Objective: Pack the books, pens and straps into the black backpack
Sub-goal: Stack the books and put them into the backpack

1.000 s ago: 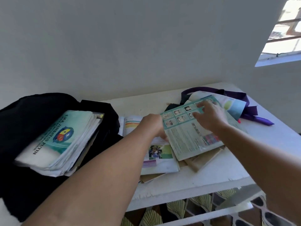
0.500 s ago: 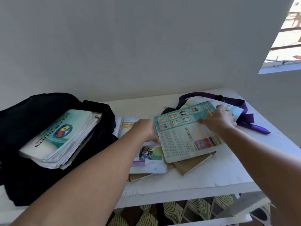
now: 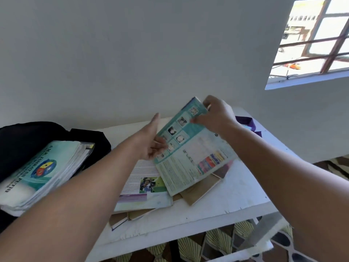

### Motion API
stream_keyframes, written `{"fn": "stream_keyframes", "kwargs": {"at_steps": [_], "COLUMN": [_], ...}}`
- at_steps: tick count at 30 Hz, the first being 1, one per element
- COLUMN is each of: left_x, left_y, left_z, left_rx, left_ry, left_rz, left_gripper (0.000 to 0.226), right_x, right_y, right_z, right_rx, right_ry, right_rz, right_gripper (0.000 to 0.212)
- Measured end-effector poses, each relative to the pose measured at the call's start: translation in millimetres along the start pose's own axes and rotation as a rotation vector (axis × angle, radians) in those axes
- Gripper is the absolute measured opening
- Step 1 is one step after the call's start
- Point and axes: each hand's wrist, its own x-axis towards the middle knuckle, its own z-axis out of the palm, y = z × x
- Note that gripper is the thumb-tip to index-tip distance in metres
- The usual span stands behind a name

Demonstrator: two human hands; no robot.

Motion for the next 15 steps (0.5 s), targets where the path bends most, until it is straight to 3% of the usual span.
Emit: {"fn": "stream_keyframes", "kwargs": {"at_steps": [1,3,5,8,10,12,15], "left_x": [-4.0,-10.0,-20.0,-38.0,-50.5,-58.4,-58.1], "left_y": [7.7,18.3,21.9,21.9,17.9,13.8,4.8], "left_z": [-3.1,-13.0,-20.4,-26.1,-26.8,-31.3,-47.7], "left_rx": [-0.230,-0.454,-0.546,-0.556,-0.509,-0.475,-0.480], "left_ry": [-0.156,-0.342,-0.393,-0.412,-0.387,-0.346,-0.299], "left_rz": [-0.097,-0.144,-0.109,0.059,0.137,0.177,0.239], "left_gripper": [0.102,0.109,0.087,0.021,0.032,0.032,0.045], "right_x": [-4.8,-16.1,-26.1,-37.5,-40.2,-34.2,-18.5], "right_y": [-15.5,-46.0,-66.0,-76.9,-72.4,-58.7,-24.9], "right_z": [-2.0,-4.0,-7.9,-15.2,-11.6,-2.0,16.6], "right_rx": [-0.005,0.013,0.084,0.116,0.231,0.341,0.116], "right_ry": [-0.012,-0.040,-0.192,-0.618,-0.814,-0.692,-0.198], "right_rz": [-0.093,-0.290,-0.444,-0.503,-0.370,-0.256,-0.133], "right_gripper": [0.037,0.035,0.030,0.027,0.024,0.034,0.054]}}
